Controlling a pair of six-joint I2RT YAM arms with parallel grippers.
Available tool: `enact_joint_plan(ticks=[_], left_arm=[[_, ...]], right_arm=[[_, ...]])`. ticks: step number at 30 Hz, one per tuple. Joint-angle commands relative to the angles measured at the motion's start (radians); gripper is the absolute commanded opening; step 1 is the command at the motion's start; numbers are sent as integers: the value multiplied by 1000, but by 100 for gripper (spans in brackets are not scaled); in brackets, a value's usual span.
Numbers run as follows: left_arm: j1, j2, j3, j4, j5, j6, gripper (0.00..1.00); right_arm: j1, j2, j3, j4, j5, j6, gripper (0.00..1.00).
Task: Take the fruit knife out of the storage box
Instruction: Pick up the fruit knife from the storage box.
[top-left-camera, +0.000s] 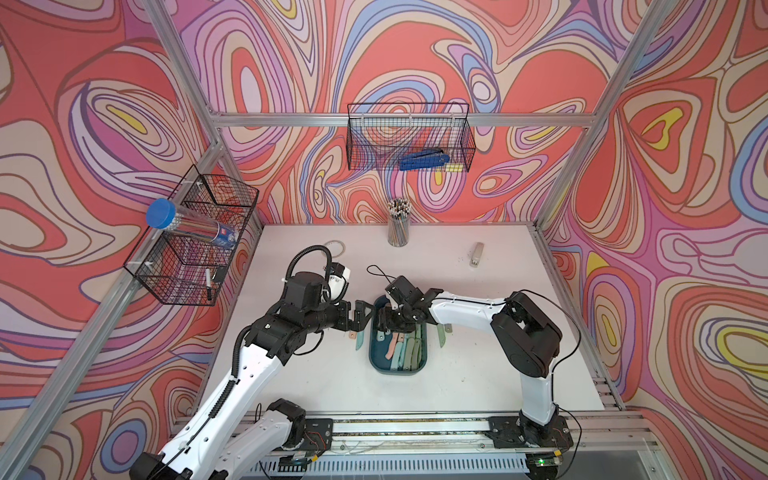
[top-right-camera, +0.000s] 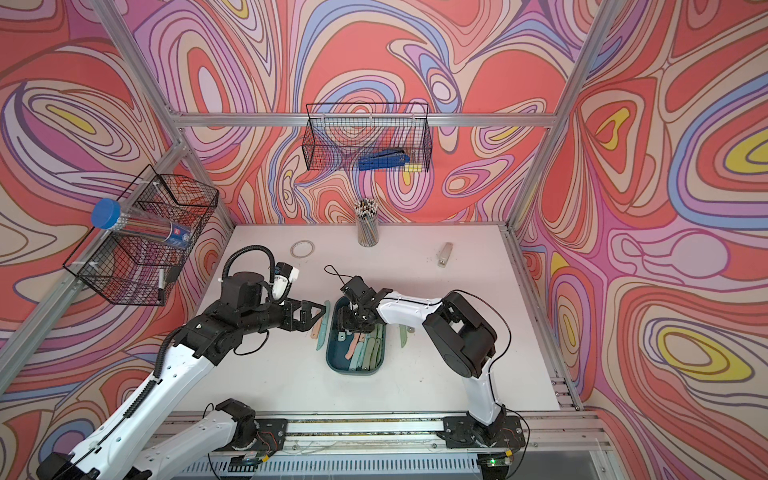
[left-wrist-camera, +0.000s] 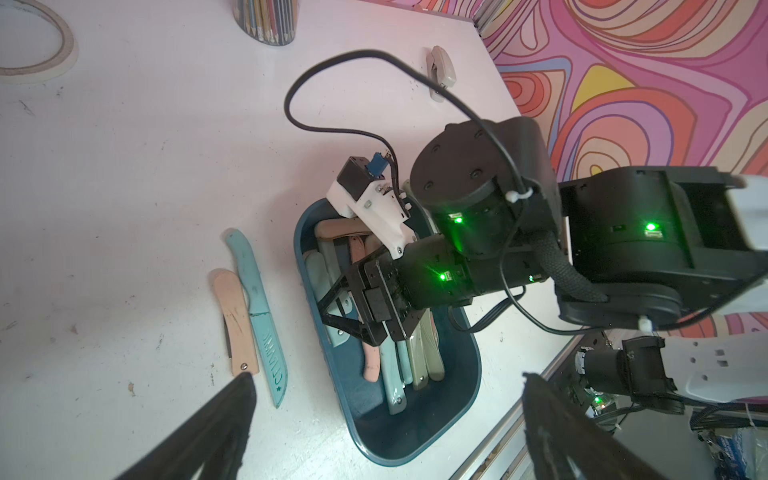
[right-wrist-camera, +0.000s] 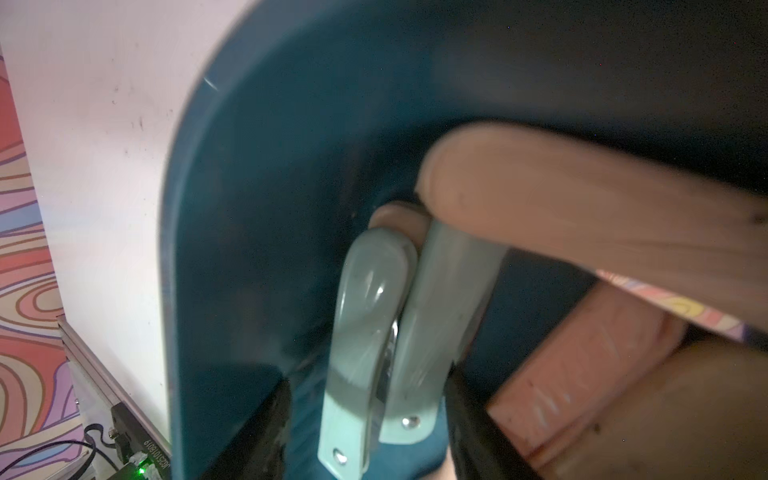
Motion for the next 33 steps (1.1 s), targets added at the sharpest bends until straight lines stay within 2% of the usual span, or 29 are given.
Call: enact_joint_plan(ticks=[1,9,13,25,29,33], left_arm=[[-1,-17,-13,0,10,21,100],[0,-13,-14,1,10,18,100],[0,-12,-14,7,11,15,100],[-1,-11,-17,13,5,12,100],[0,-7,-15,12,4,12,100],[0,-7,-15,12,2,12,100]], right_arm=[[3,33,24,21,-4,10,59],[3,8,4,10,20,7,44],[5,-13,-8,4,36,7,30],[4,-63,-35,-2,66,1,17],[4,-83,-43,-4,69,1,8],[4,-113,-49,-20,76,1,7]])
